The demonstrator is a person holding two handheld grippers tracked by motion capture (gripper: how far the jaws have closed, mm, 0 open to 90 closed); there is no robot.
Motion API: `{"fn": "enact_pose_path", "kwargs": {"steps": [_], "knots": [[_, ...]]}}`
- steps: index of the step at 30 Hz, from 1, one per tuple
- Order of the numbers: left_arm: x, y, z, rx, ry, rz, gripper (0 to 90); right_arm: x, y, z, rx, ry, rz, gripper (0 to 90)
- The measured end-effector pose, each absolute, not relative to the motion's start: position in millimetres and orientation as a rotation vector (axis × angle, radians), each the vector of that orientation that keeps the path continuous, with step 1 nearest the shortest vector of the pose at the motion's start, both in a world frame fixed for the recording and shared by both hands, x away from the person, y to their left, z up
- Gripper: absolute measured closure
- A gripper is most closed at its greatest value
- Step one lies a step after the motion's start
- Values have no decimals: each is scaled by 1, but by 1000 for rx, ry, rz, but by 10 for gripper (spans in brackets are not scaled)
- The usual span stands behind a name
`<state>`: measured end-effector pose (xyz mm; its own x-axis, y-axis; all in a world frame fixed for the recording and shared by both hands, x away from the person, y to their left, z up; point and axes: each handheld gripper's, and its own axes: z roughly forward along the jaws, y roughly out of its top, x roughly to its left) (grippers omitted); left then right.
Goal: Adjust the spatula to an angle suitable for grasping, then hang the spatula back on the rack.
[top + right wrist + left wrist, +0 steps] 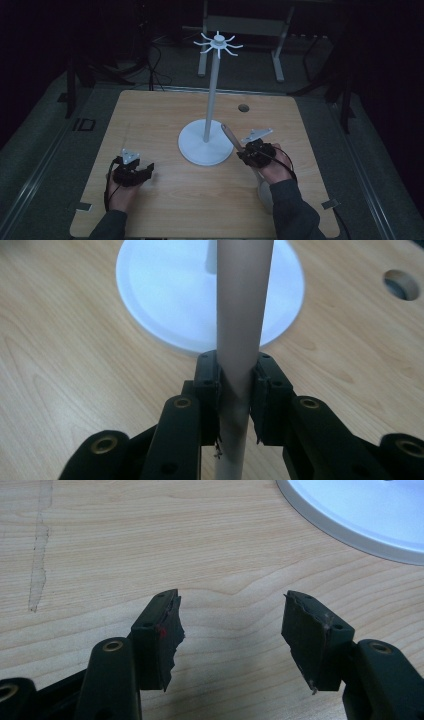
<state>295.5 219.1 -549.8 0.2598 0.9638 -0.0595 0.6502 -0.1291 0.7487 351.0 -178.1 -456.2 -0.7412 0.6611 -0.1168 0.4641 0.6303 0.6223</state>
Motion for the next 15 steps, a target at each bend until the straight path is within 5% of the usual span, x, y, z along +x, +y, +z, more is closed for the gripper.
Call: {"fn": "enact_pose_path", "kwargs": {"steps": [15], "knots": [[296, 218, -550, 1864, 1462, 593, 409, 337, -203, -443, 953, 2391, 960, 753]]}}
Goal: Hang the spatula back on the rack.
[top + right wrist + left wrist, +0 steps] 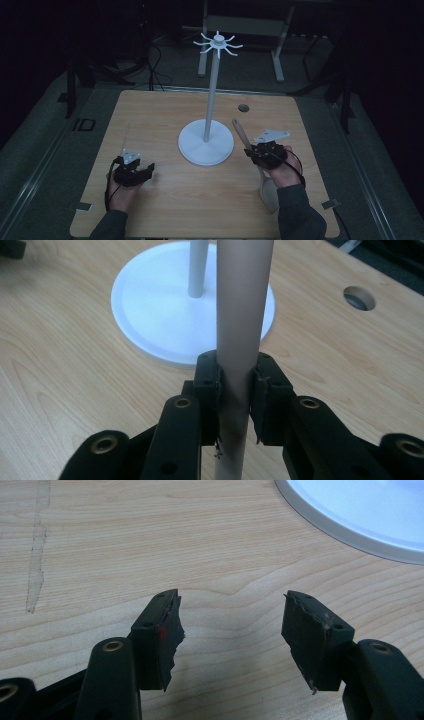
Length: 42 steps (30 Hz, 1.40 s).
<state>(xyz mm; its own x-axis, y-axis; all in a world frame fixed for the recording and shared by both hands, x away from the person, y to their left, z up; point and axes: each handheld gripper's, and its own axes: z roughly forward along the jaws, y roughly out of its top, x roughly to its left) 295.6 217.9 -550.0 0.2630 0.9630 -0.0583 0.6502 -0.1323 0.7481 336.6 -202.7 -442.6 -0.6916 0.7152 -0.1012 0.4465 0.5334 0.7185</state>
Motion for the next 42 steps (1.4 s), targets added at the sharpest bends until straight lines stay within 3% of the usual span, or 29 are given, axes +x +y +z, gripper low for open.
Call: {"fn": "enact_pose_path", "kwargs": {"steps": [42], "knots": [[295, 217, -550, 1872, 1463, 594, 407, 324, -219, -409, 955, 2105, 1240, 754]]}}
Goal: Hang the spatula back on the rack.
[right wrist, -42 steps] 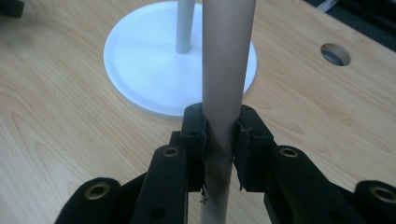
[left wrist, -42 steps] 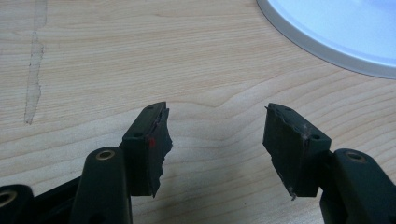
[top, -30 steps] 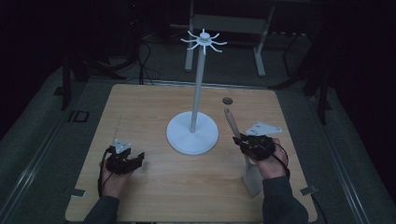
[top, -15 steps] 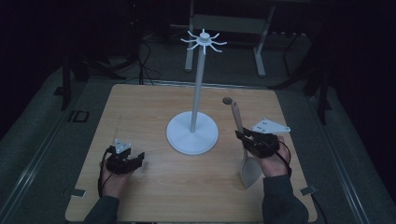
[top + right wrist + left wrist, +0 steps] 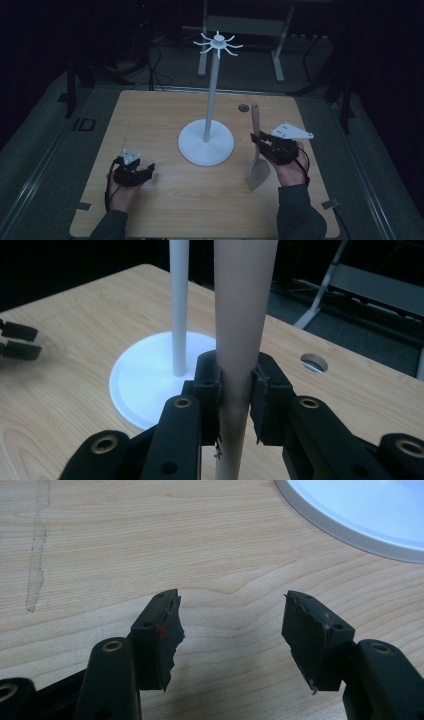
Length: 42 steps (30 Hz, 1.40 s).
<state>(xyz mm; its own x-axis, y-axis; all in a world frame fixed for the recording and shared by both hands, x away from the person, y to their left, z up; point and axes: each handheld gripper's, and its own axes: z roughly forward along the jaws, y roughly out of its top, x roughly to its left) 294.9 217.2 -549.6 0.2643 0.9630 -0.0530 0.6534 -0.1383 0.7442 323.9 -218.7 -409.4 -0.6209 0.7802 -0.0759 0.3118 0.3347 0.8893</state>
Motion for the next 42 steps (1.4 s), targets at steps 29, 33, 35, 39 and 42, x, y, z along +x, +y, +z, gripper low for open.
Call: {"fn": "enact_pose_path", "kwargs": {"steps": [29, 33, 35, 39, 42], "knots": [[296, 218, -549, 1861, 1464, 597, 408, 334, -193, -386, 941, 2011, 1388, 753], [296, 217, -549, 1863, 1462, 599, 408, 335, -191, -382, 929, 2002, 1390, 753], [296, 218, -549, 1862, 1462, 598, 408, 335, -190, -381, 922, 2001, 1388, 754], [296, 217, -549, 1862, 1462, 598, 408, 337, -188, -376, 914, 1991, 1396, 754], [296, 217, -549, 1863, 1461, 598, 408, 338, -185, -372, 906, 1993, 1399, 754]]}}
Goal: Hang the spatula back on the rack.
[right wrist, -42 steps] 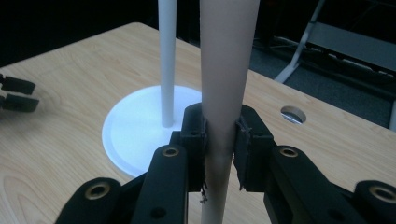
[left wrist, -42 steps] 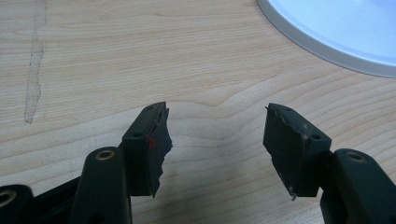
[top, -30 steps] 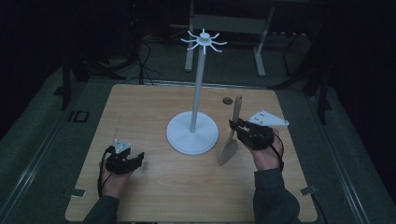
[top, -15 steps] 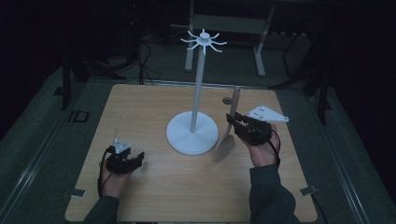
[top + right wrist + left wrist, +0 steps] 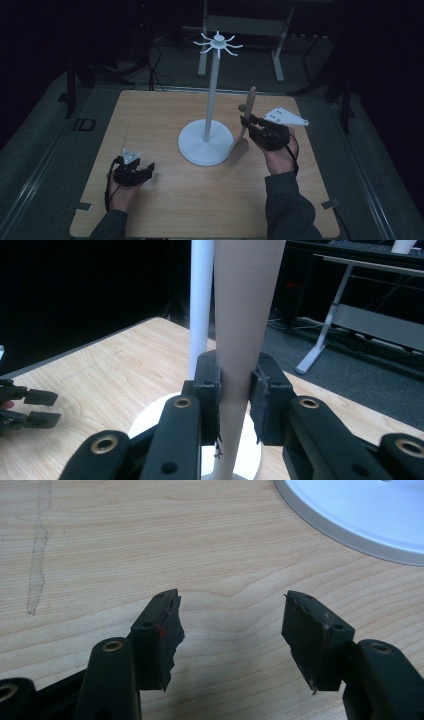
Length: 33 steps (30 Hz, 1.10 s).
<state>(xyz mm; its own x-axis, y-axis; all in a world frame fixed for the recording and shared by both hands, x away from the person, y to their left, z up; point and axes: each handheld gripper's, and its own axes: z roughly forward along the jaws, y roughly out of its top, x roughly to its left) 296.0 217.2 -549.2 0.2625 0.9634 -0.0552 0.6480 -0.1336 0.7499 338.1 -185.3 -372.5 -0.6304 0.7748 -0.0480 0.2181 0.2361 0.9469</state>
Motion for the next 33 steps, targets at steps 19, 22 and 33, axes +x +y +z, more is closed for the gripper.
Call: {"fn": "enact_pose_path", "kwargs": {"steps": [19, 22, 33], "knots": [[296, 217, -549, 1862, 1461, 597, 408, 346, -178, -352, 879, 1988, 1381, 754], [296, 217, -549, 1862, 1462, 597, 408, 348, -177, -350, 879, 1985, 1385, 753], [297, 217, -550, 1868, 1464, 597, 407, 356, -173, -343, 879, 1986, 1397, 753]]}}
